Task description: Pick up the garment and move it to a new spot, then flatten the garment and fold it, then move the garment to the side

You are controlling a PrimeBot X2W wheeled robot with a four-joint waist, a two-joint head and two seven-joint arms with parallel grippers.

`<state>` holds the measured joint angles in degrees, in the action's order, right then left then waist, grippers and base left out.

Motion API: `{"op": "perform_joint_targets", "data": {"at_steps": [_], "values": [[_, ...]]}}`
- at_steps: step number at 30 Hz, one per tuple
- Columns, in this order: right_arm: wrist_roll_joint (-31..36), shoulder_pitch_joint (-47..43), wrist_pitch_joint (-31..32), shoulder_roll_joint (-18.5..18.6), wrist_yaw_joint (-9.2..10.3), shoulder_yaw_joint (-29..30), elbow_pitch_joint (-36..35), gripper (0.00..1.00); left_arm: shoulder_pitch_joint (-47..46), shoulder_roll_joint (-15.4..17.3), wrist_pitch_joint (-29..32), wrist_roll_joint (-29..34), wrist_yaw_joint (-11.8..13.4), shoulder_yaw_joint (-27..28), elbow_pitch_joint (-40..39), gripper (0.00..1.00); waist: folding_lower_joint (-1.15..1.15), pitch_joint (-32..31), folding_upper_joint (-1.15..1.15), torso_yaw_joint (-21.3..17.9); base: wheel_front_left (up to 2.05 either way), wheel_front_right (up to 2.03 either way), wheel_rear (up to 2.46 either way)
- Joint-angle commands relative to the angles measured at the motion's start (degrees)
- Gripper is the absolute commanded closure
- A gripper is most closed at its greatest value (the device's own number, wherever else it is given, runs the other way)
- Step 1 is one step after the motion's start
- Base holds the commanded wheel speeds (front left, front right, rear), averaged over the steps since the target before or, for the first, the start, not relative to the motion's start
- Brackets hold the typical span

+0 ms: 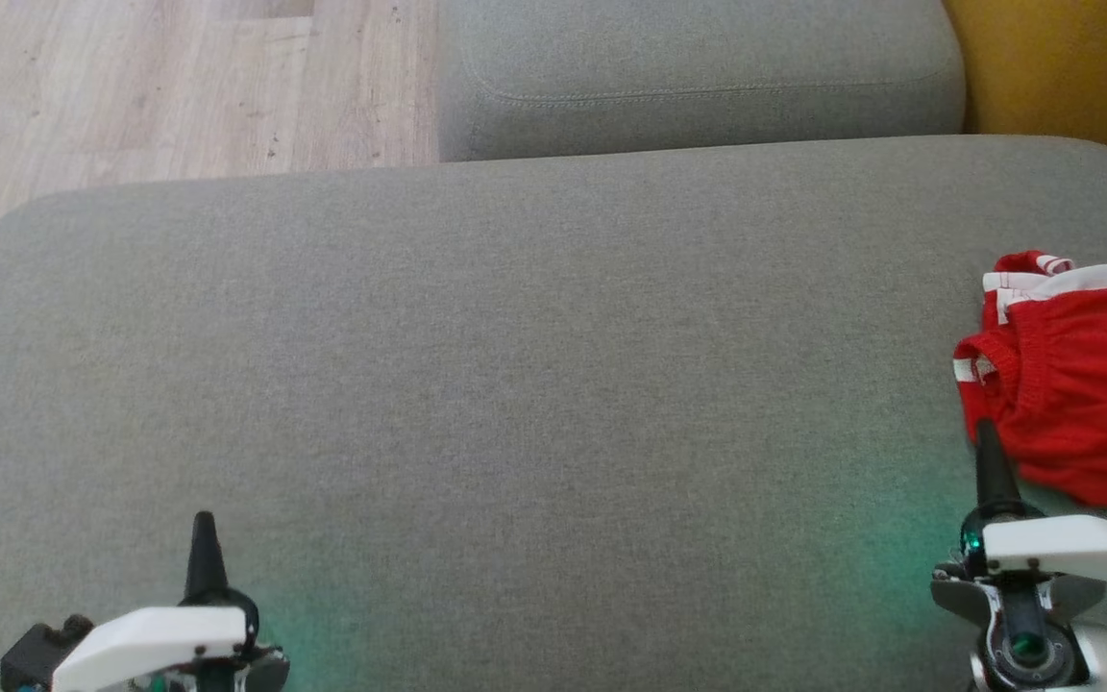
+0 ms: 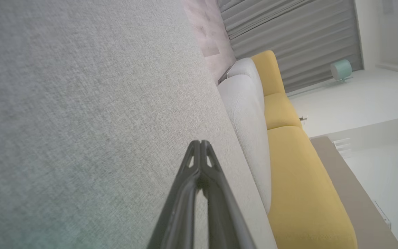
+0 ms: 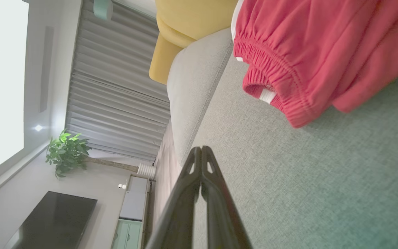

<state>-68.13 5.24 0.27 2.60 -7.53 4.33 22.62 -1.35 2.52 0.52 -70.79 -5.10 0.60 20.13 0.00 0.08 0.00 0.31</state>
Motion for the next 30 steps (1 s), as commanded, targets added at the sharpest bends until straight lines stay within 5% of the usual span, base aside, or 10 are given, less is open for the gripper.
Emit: {"op": "perform_joint_targets", "data": {"at_steps": [1, 30], "values": [[-1.4, 1.4, 0.6, 0.2, 0.03, -0.5, -2.5, 1.0, -3.2, 0.3, 0.3, -1.2, -0.4, 2.2, -2.2, 1.0, 0.0, 0.0, 0.0, 0.0, 0.0, 0.0, 0.0], [-20.7, 1.0, 5.4, 0.3, 0.04, 1.8, -7.7, 1.0, -4.6, 0.3, 5.1, -18.4, -2.1, 5.4, -5.5, 1.0, 0.0, 0.1, 0.0, -0.3, 0.0, 0.0, 0.0]]}}
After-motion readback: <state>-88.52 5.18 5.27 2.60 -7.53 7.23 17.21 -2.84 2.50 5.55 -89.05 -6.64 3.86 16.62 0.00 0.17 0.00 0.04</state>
